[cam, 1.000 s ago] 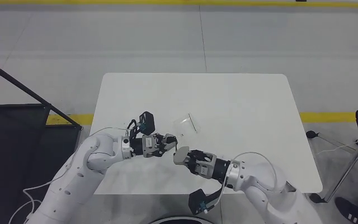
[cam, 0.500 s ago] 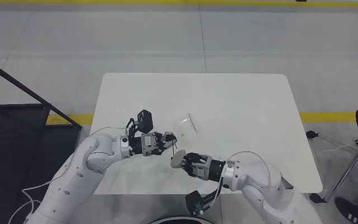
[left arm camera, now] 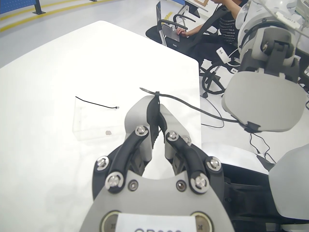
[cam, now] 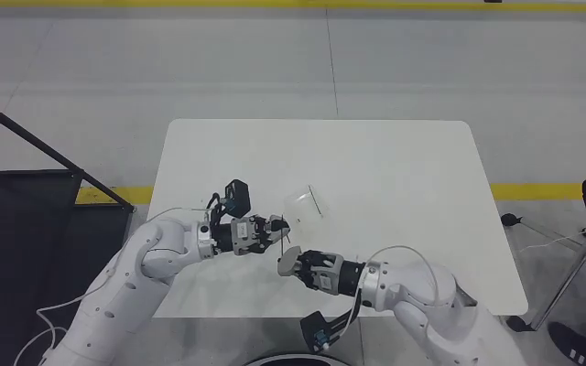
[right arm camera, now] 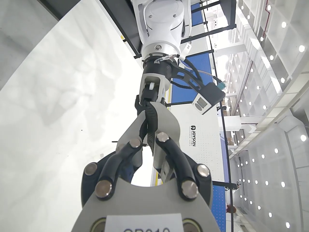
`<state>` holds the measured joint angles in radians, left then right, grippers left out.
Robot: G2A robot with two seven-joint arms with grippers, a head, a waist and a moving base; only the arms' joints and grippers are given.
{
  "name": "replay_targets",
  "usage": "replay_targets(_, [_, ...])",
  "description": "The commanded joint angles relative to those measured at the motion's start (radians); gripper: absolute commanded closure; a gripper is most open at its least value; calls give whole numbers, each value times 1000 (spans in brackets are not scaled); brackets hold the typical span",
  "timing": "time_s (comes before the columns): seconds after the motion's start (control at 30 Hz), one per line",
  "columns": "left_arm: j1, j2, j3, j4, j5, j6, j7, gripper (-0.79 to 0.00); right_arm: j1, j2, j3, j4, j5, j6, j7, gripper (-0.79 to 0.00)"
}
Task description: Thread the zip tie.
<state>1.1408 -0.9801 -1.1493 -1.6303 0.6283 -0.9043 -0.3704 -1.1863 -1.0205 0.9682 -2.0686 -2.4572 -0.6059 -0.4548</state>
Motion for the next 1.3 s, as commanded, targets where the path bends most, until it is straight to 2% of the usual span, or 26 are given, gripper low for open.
replay_targets(0.0, [1, 0, 0, 0, 7, -4, 2, 0, 1, -1, 0, 3, 10, -1, 9, 0])
replay_targets(0.5, [12, 0, -9, -10, 63, -10, 47, 0, 13, -9, -6, 12, 75, 7, 71, 0])
replay_targets(0.53, [13, 0, -10, -9, 62, -9, 51, 0, 12, -9, -5, 12, 78, 9, 70, -200])
replay_targets(0.57, [13, 0, -13, -7, 60, -4, 58, 0, 11, -9, -3, 12, 79, 10, 70, -354])
replay_targets(0.63, [15, -1, -19, -7, 61, 10, 74, 0, 9, -9, -2, 11, 83, 12, 68, -372])
replay_targets(0.67, [16, -1, -22, -7, 62, 17, 84, 0, 8, -9, 0, 11, 87, 15, 68, -419])
replay_targets(0.7, [18, -1, -25, -7, 61, 20, 94, 0, 7, -9, 2, 12, 93, 18, 68, -579])
replay_targets(0.77, [21, -2, -33, -6, 60, 24, 111, 0, 2, -9, 9, 15, 117, 31, 69, -785])
replay_targets(0.87, [27, -2, -46, -5, 56, 29, 137, 0, -5, -11, 28, 23, 196, 50, 40, -785])
replay_targets(0.93, [31, -2, -59, -7, 64, 42, 160, 0, -6, -11, 48, 46, 290, 45, -36, -785])
replay_targets(1.07, [51, -3, -80, -20, 93, 61, 221, 0, -27, -13, 127, 151, 601, 29, -160, -785])
replay_targets(1.27, [68, -4, -93, -28, 111, 57, 266, 0, -27, -13, 127, 151, 601, 29, -160, -785])
